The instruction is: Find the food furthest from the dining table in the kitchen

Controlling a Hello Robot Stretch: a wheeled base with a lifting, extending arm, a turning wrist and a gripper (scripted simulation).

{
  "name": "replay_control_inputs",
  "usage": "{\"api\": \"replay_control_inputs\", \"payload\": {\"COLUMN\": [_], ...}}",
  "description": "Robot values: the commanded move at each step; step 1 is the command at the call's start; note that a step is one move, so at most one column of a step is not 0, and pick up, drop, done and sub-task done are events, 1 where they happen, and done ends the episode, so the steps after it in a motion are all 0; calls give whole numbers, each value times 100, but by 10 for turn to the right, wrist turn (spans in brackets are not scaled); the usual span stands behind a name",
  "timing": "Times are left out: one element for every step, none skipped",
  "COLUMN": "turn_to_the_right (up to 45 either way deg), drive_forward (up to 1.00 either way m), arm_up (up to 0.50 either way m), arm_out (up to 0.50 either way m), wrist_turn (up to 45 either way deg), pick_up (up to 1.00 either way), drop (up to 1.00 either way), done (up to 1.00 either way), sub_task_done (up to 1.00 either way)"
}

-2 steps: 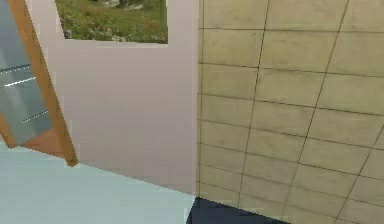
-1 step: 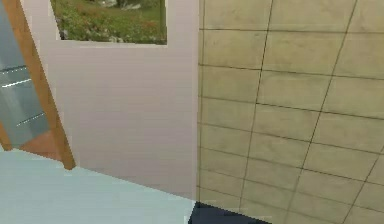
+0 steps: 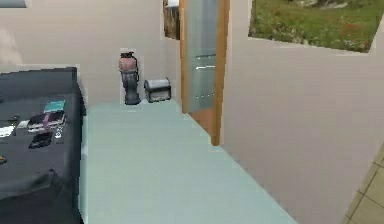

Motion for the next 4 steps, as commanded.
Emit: {"api": "replay_control_inputs", "payload": {"turn_to_the_right": [-360, 0, -450, -360], "drive_forward": [0, 20, 0, 0], "arm_up": [0, 0, 0, 0], "arm_out": [0, 0, 0, 0], "wrist_turn": [0, 0, 0, 0], "pick_up": [0, 0, 0, 0], "drop": [0, 0, 0, 0], "done": [0, 0, 0, 0], "sub_task_done": [0, 0, 0, 0]}}
